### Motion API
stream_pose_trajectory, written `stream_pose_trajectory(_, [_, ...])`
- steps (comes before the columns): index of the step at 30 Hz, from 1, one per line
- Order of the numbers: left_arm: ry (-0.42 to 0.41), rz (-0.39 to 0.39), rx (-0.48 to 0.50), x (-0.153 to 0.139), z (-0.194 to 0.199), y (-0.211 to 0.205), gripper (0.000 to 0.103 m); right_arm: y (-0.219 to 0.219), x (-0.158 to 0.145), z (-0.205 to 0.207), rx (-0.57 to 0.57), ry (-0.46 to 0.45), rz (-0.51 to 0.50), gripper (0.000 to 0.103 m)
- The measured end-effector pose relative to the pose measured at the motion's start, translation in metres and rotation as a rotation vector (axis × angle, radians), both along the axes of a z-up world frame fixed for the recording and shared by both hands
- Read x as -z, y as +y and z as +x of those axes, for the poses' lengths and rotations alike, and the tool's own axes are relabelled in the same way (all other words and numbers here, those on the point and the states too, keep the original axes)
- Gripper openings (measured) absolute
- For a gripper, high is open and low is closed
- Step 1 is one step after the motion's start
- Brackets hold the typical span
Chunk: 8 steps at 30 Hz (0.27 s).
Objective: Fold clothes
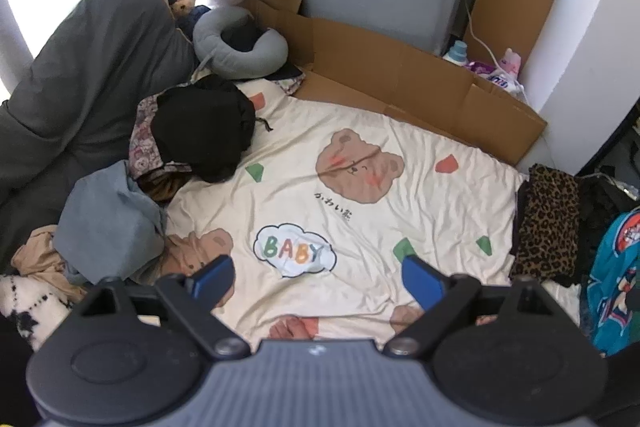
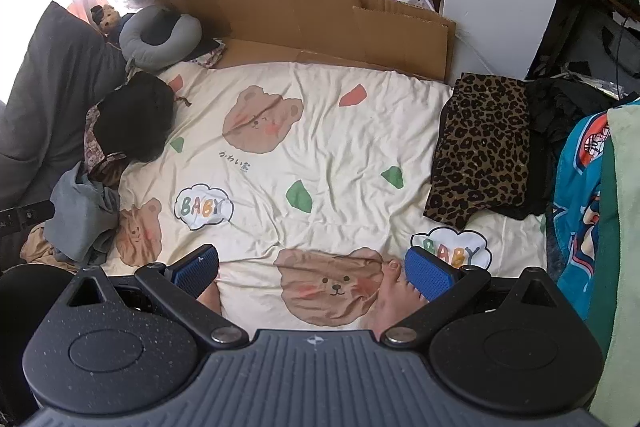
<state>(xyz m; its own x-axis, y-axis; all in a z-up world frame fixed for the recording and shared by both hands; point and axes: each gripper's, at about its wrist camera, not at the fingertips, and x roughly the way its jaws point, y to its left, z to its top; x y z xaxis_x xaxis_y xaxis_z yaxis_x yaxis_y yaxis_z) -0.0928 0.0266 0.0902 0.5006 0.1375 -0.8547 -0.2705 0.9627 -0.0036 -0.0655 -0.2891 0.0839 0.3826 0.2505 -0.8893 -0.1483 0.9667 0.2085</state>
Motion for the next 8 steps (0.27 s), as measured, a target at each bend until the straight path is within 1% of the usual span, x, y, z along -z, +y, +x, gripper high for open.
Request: stream_pose_trajectory(8, [-0.008, 0.002, -0.005, 0.0002, -0.0015, -0.0001, 0.092, 0.0005, -0.0005, -0.0006, 0.005, -0.002, -0.013, 0.102])
